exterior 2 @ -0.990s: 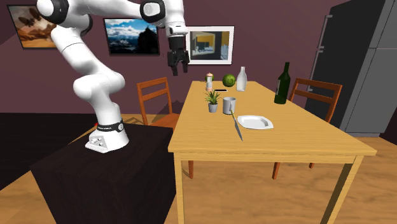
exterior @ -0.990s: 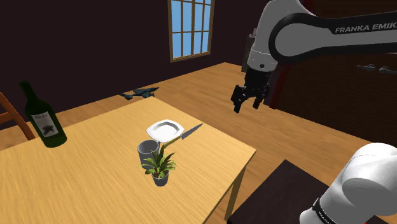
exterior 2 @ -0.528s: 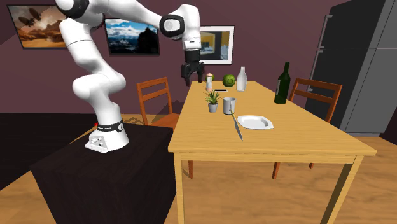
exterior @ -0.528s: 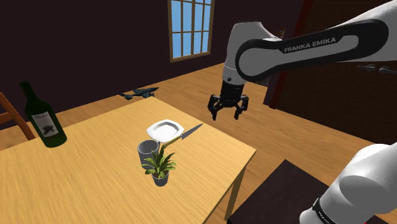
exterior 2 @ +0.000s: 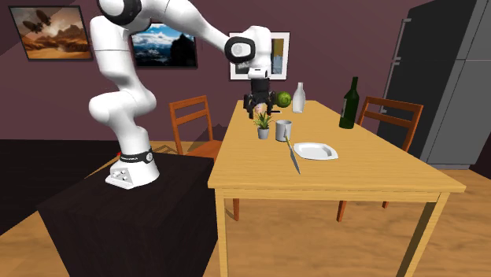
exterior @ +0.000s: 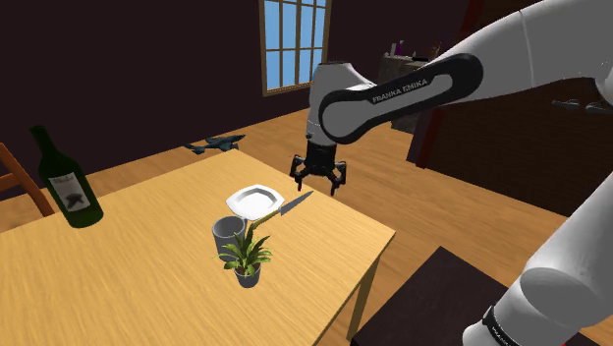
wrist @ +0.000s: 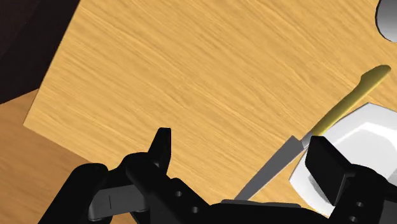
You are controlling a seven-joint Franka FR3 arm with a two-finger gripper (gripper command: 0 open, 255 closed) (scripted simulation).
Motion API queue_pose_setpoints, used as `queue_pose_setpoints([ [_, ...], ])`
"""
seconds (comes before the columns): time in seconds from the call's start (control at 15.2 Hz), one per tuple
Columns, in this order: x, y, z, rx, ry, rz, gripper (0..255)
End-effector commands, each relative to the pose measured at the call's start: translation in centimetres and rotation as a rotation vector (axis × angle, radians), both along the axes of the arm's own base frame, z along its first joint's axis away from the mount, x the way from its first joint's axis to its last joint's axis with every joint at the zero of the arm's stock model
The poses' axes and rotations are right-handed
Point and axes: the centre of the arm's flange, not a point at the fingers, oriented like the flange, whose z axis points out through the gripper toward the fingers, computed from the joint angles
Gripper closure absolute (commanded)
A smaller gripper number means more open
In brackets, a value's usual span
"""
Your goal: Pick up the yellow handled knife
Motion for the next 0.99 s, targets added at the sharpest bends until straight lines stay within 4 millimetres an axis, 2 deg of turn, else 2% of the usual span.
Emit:
queue_pose_setpoints([
  [0.0,2.1,0.7,-1.7,0.006,0.008,-0.085,0],
  [0.4,8.6,1.0,-6.5,0.020,0.033,-0.319,0],
  [0.79,14.9,-0.1,-11.5,0.034,0.058,-0.554,0],
  [0.92,15.2,-0.2,-12.3,0.035,0.059,-0.568,0],
])
